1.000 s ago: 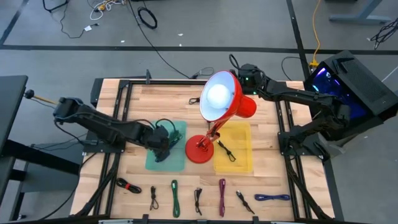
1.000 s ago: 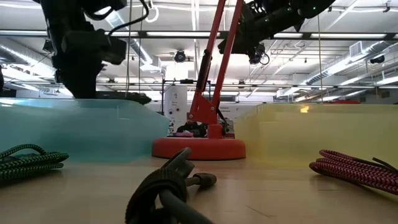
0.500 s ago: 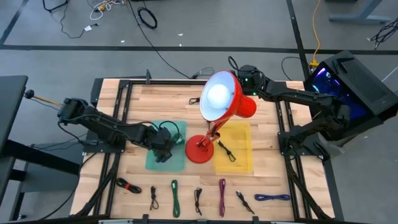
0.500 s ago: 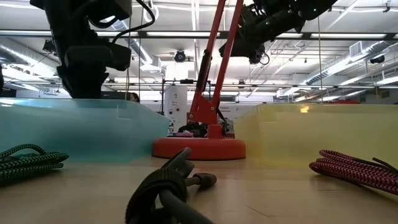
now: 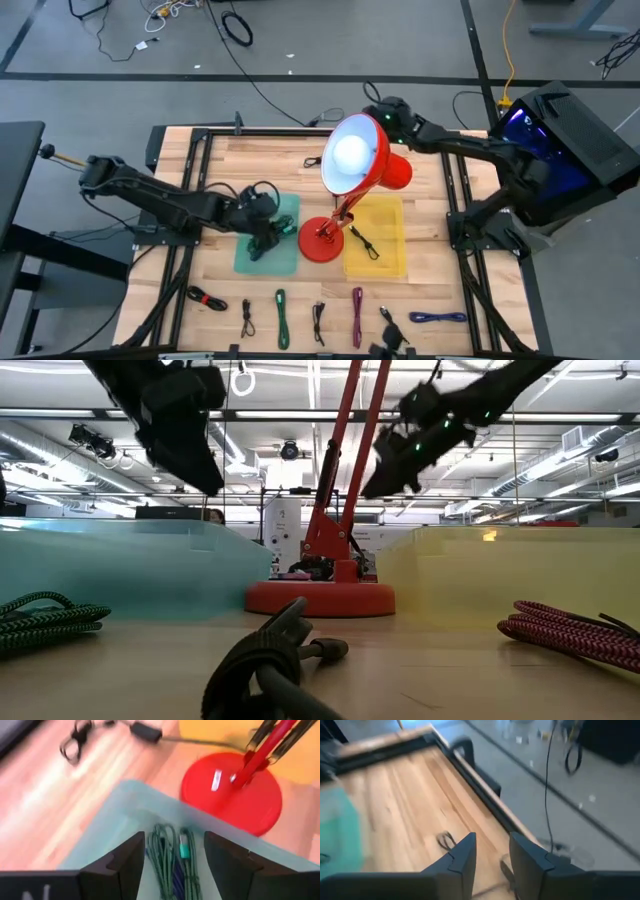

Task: Pick & Place USB Port
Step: Put the black charger cable into the yellow bin

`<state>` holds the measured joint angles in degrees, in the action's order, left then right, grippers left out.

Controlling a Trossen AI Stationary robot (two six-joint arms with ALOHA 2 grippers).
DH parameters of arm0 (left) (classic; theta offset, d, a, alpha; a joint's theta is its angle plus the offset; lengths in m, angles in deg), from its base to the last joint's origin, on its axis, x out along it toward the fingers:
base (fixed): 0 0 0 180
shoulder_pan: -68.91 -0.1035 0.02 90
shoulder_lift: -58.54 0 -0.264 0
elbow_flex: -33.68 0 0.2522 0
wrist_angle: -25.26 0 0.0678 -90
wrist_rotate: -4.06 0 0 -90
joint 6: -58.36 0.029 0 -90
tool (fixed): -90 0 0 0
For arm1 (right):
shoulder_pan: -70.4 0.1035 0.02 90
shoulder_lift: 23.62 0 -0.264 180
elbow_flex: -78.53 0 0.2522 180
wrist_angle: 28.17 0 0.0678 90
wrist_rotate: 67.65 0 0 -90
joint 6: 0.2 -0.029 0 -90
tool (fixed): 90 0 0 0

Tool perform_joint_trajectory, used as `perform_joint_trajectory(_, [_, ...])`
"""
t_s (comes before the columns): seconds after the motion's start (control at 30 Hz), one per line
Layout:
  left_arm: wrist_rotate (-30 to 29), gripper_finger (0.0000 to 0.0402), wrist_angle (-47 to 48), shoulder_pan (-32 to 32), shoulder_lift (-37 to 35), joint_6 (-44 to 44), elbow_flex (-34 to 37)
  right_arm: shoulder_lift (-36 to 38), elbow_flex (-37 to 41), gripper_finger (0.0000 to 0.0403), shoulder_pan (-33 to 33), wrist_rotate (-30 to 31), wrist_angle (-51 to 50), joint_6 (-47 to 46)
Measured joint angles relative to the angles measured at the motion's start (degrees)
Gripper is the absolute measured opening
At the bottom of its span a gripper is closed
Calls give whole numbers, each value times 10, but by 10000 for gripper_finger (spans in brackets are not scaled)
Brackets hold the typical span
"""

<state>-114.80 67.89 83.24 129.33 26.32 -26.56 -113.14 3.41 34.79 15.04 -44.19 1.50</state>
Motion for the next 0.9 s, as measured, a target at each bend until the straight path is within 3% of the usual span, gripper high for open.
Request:
perform_joint_trajectory(0.4, [-45,211,-20,0,-30,47,0,-240,-184,118,36,-22,-81,77])
perform_joint_trajectory(0.53, [-45,211,-19,0,-30,49,0,-271,-205,118,50,-15,-102,104])
perform_joint_trajectory(0.67, [-46,211,-14,0,-30,49,0,-288,-207,118,63,34,-105,128])
perform_joint_trajectory(0.9, [-46,211,-11,0,-30,57,0,-299,-207,118,71,35,-109,130])
